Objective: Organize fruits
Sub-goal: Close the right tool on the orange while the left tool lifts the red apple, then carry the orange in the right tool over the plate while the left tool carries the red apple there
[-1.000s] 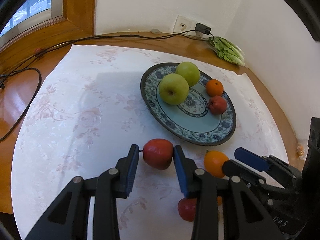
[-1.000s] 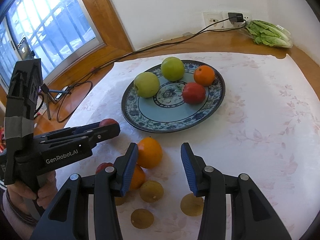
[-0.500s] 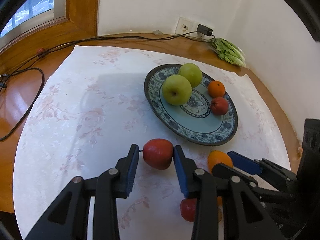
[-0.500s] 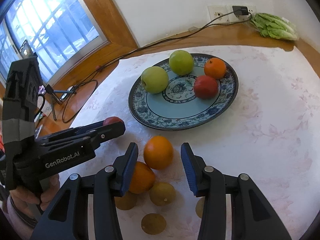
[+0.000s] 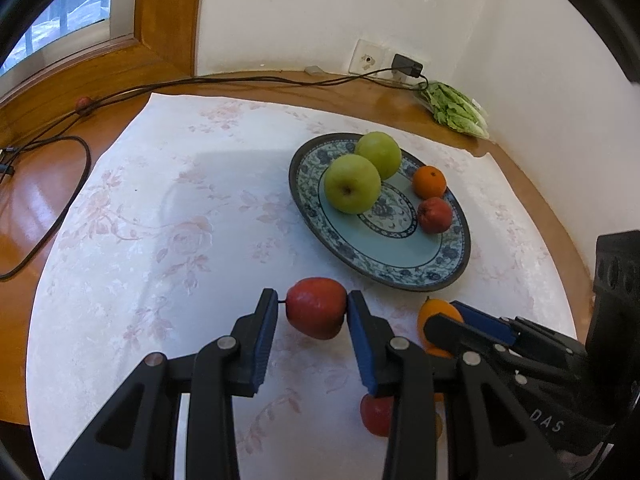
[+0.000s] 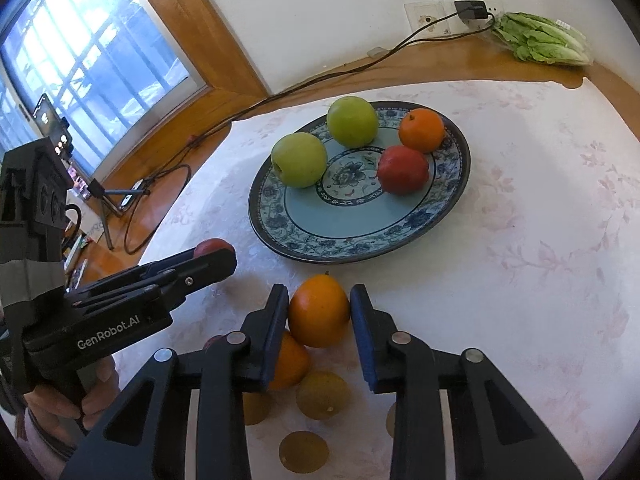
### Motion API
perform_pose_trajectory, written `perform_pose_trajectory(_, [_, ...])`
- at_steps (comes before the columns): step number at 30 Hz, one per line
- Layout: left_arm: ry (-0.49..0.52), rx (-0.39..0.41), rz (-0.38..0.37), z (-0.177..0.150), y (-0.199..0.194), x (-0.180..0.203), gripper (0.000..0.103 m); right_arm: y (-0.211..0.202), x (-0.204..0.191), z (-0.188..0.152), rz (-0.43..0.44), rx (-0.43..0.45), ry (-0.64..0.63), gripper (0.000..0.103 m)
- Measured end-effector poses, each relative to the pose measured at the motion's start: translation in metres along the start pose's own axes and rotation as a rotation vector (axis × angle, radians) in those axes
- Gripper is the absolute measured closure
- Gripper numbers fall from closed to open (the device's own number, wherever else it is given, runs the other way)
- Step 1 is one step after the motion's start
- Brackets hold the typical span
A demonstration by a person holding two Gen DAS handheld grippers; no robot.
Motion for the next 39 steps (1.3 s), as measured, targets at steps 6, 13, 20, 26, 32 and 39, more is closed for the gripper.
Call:
perform_pose_trajectory(6, [0.001,0.004,0.001,0.001,-0.002,0.001,0.066,-0.004,0.001,-0.001,-0.001,0.002,-0.005,0.07])
perform_pose_trajectory(13, [0.022,0.011,-0.001,0.004,-0.005,0.011,0.066,-0.016,0.002,-0.001,-0.006,0.034,-0.007,0.07])
perform_pose_trajectory(20, [0.056,0.017,0.002,0.014,-0.007,0.024,0.066,-0.027,0.011,0.003,-0.032,0.051,0.005,0.07])
perform_pose_trajectory(26, [0.085,0.02,0.024,0.03,-0.004,0.032,0.066,-0.038,0.02,0.013,-0.069,0.067,0.001,0.07])
perform_pose_trajectory(32, [0.091,0.001,0.022,0.042,0.008,0.035,0.066,-0.047,0.027,0.025,-0.113,0.088,-0.015,0.07])
perform_pose_trajectory(39, [0.103,-0.008,0.026,0.049,0.021,0.038,0.066,-0.046,0.036,0.042,-0.157,0.1,-0.028,0.07])
Point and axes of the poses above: each gripper's, at about its wrist camera, not at the fingertips, and y roughly the way its jaws point, x to its right, z to its top, the point moved 9 cm from there along y, roughly the way its jaws point, and after that the axes turned 14 degrees about -x, right-handed, at the moved point
